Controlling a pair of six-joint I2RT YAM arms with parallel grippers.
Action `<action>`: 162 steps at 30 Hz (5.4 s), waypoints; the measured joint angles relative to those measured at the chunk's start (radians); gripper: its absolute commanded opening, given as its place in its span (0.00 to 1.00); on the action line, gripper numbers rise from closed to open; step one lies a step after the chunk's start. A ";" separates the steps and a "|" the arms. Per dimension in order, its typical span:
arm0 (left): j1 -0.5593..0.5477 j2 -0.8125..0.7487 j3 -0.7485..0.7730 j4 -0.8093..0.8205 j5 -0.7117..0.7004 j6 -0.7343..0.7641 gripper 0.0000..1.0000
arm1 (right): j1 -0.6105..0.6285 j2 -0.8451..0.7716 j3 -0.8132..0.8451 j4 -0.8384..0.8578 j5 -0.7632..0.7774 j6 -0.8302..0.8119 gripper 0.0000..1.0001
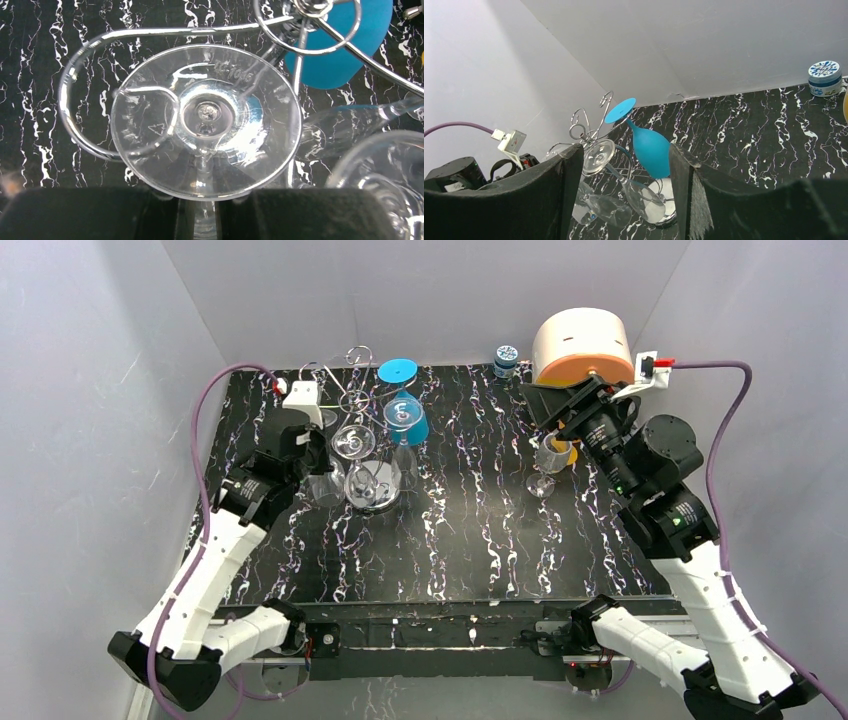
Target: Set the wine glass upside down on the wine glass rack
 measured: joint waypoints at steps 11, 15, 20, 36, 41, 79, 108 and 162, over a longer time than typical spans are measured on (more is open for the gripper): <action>0.106 -0.025 -0.073 0.139 0.147 0.039 0.00 | 0.000 -0.010 -0.001 0.000 0.003 0.000 0.71; 0.124 -0.027 -0.093 0.177 0.177 0.042 0.00 | 0.000 -0.014 -0.001 0.000 0.004 0.000 0.71; 0.146 -0.020 -0.098 0.204 0.192 0.042 0.00 | 0.000 -0.027 -0.004 0.001 0.007 0.000 0.71; 0.153 -0.026 -0.197 0.401 0.161 0.132 0.00 | 0.000 -0.035 -0.014 -0.002 0.007 0.000 0.71; 0.153 -0.057 -0.259 0.502 0.144 0.220 0.00 | 0.000 -0.035 -0.014 -0.002 0.007 0.000 0.71; 0.168 -0.101 -0.211 0.353 0.163 0.158 0.00 | 0.000 0.148 0.076 -0.097 -0.271 -0.034 0.74; 0.173 -0.174 -0.210 0.343 0.166 0.193 0.00 | 0.488 0.940 0.952 -0.366 -0.088 0.235 0.53; 0.179 -0.336 -0.165 0.224 0.216 0.080 0.72 | 0.512 1.103 0.992 -0.246 -0.053 0.603 0.01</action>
